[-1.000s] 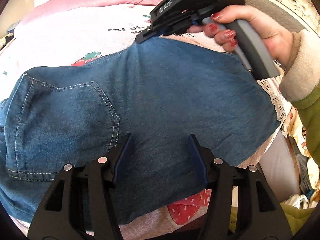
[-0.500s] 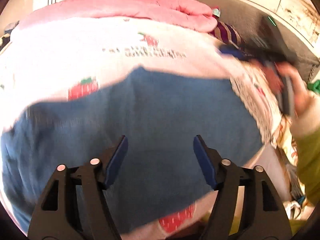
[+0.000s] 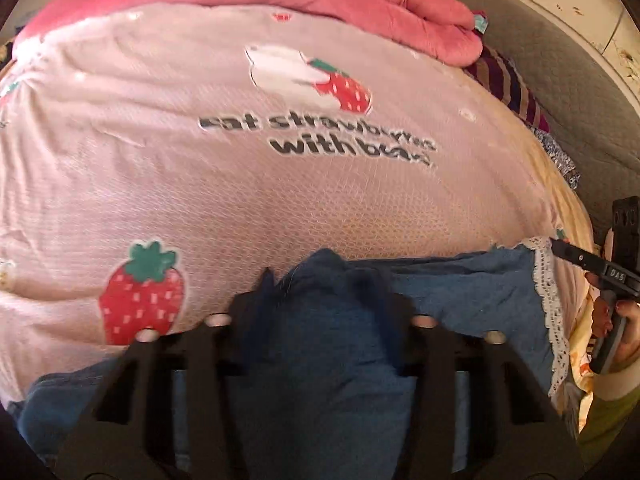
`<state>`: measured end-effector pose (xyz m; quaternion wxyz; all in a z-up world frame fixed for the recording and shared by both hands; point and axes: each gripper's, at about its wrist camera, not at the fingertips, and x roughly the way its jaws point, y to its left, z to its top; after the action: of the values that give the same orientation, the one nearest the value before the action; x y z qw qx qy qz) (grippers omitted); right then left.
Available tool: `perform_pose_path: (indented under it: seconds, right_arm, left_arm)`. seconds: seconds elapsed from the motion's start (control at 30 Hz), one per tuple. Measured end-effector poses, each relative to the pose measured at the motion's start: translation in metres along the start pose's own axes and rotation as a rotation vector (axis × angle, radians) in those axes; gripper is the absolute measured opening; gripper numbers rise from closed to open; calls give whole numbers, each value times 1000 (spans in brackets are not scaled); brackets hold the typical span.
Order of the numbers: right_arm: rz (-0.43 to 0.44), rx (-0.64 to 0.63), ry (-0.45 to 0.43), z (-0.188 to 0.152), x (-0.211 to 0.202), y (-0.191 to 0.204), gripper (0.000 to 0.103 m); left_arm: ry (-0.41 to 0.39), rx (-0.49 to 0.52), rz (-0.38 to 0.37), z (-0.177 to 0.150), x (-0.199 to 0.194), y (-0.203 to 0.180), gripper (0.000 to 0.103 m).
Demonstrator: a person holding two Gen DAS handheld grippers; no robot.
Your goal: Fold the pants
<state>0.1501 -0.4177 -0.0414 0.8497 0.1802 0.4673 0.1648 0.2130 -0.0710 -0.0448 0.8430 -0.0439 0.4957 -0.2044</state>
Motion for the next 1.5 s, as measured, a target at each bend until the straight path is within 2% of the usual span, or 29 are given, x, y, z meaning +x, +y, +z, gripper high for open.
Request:
perform_pose_path:
  seconds: [0.03, 0.07, 0.2, 0.3, 0.43, 0.5, 0.57, 0.6, 0.63, 0.67, 0.73, 0.8, 0.9, 1.07, 1.23, 1.4, 1.5]
  right_arm:
    - [-11, -7, 24, 1, 8, 1, 33]
    - [-28, -19, 41, 2, 13, 4, 12]
    - [-29, -6, -6, 2, 8, -2, 12]
    - [-54, 26, 9, -1, 18, -12, 12]
    - [-94, 10, -8, -7, 23, -9, 12]
    - [-97, 16, -14, -8, 20, -7, 16]
    - [-107, 15, -31, -9, 10, -5, 27]
    - [-107, -1, -58, -12, -2, -1, 28]
    - [-104, -18, -85, -15, -13, 2, 31]
    - [-102, -31, -106, -19, -24, 5, 42]
    - [-109, -52, -143, -32, -46, 12, 54]
    - [-115, -64, -153, -45, -61, 17, 54]
    - [-106, -59, -179, -71, -82, 23, 55]
    - [-94, -43, -179, -111, -98, 31, 62]
    - [-83, -37, -125, -143, -91, 41, 62]
    - [-106, 0, -112, -157, -80, 39, 62]
    - [-69, 55, -92, -163, -73, 30, 62]
  left_arm:
    - [5, 1, 5, -1, 3, 0, 13]
    - [7, 1, 20, -1, 6, -1, 11]
    - [-13, 20, 70, -1, 11, -3, 10]
    - [-21, 39, 92, -1, 15, -6, 10]
    - [-18, 38, 114, 0, 22, -4, 12]
    - [-28, 48, 121, 0, 22, -5, 12]
    - [-46, 55, 115, 1, 17, -7, 12]
    - [-61, 46, 101, 0, 10, -7, 14]
    - [-80, 37, 87, 0, 1, -7, 21]
    - [-98, 33, 75, -1, -7, -9, 33]
    - [-136, 44, 72, -5, -25, -16, 46]
    - [-166, 73, 61, -10, -42, -28, 50]
    - [-188, 122, 24, -18, -58, -51, 62]
    - [-163, 214, -33, -34, -64, -93, 75]
    - [-131, 297, -51, -57, -57, -131, 84]
    - [-95, 393, -38, -74, -43, -161, 87]
    - [-76, 444, -32, -77, -33, -175, 87]
